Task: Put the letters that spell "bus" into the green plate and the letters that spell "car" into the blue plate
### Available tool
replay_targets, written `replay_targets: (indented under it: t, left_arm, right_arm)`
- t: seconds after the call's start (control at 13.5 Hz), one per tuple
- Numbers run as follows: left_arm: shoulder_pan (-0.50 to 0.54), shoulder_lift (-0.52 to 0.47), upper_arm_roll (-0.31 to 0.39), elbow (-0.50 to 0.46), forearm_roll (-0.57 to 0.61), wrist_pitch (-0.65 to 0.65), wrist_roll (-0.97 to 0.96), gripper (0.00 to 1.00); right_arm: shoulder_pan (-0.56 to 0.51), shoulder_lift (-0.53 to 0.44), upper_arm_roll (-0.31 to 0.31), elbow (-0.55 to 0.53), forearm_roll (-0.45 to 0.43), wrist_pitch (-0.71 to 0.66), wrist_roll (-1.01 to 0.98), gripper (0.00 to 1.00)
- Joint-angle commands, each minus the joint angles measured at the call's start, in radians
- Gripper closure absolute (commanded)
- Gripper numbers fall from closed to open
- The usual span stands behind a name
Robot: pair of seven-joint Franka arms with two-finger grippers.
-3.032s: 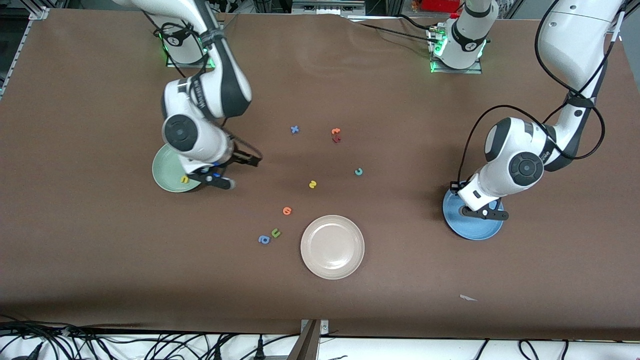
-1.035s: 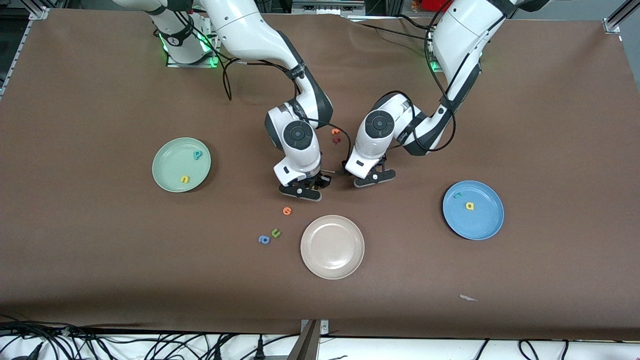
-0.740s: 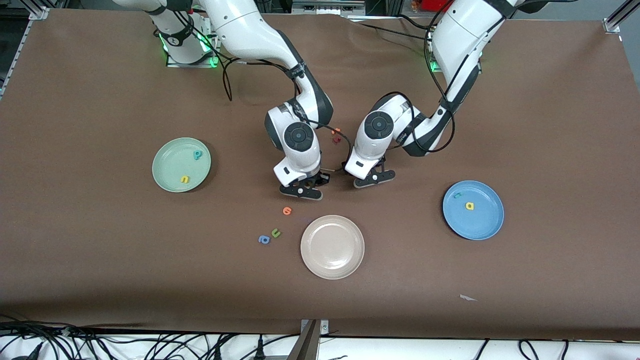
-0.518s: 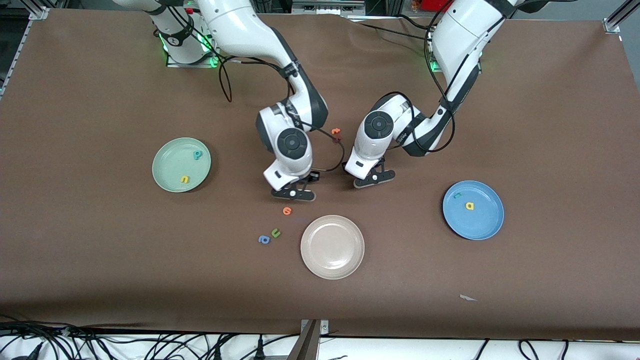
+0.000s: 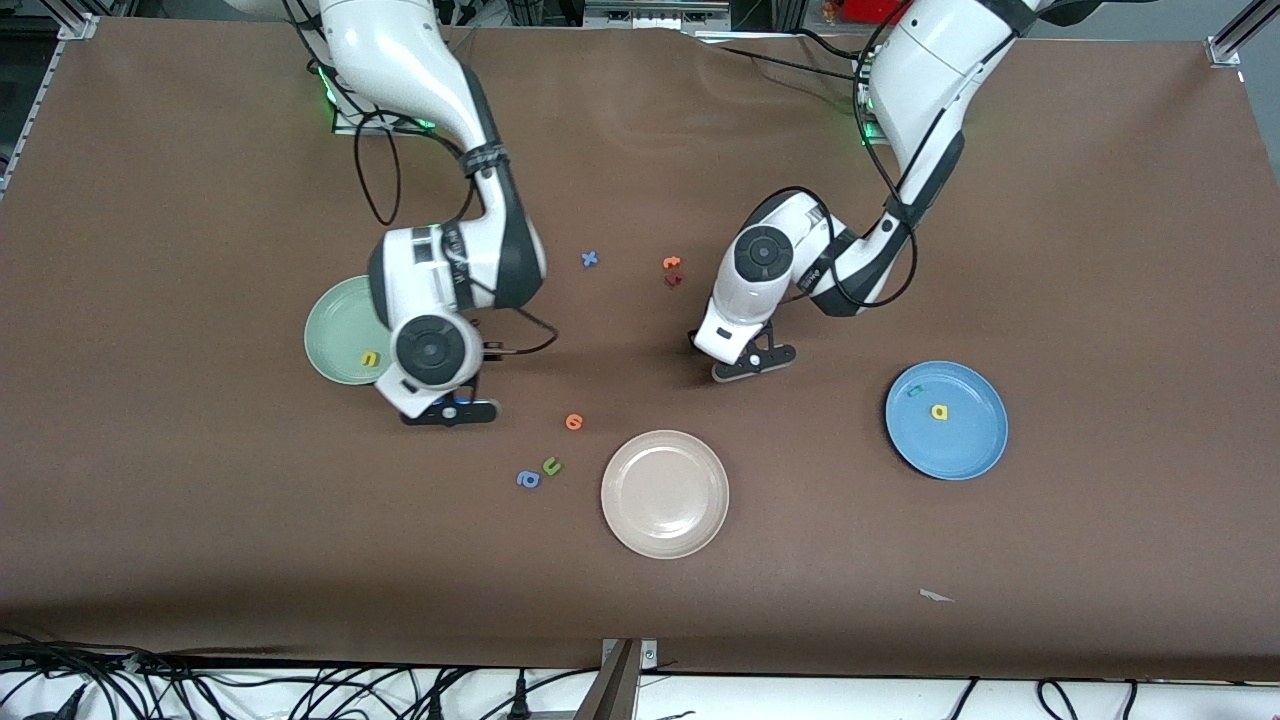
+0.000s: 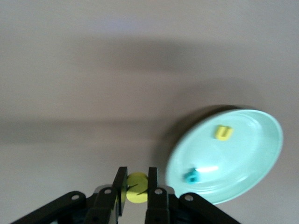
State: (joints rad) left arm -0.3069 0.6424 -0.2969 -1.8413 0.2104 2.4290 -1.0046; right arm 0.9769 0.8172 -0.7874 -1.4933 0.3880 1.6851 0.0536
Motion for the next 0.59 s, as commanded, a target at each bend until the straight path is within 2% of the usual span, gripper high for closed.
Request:
replay_targets:
  t: [0.0, 0.15, 0.22, 0.3, 0.37, 0.44, 0.52]
  left_arm:
    - [0.113, -0.044, -0.01, 0.051, 0.041, -0.143, 0.154, 0.77]
    - [0.217, -0.072, -0.01, 0.057, 0.041, -0.198, 0.335, 0.77]
    - [0.267, -0.075, -0.01, 0.059, 0.041, -0.215, 0.433, 0.77]
    - [0.313, -0.075, -0.008, 0.06, 0.041, -0.218, 0.53, 0.77]
    - [0.353, -0.075, -0.005, 0.06, 0.041, -0.219, 0.608, 0.77]
    - [0.394, -0.07, -0.004, 0.06, 0.041, -0.219, 0.691, 0.76]
    - [0.429, -0.064, -0.004, 0.062, 0.043, -0.219, 0.766, 0.68]
  right_arm:
    - [0.002, 0.003, -0.059, -0.134, -0.002, 0.062, -0.075, 0.94]
    - [-0.032, 0.004, -0.058, -0.171, -0.001, 0.1, -0.107, 0.86]
    - [-0.041, 0.008, -0.058, -0.194, -0.001, 0.107, -0.113, 0.75]
    - [-0.055, 0.008, -0.056, -0.221, 0.0, 0.11, -0.127, 0.53]
    - [-0.056, 0.007, -0.058, -0.232, 0.002, 0.101, -0.147, 0.22]
    - [-0.056, 0.004, -0.058, -0.231, 0.005, 0.091, -0.147, 0.01]
    - [-0.052, -0.001, -0.059, -0.223, 0.005, 0.07, -0.143, 0.0]
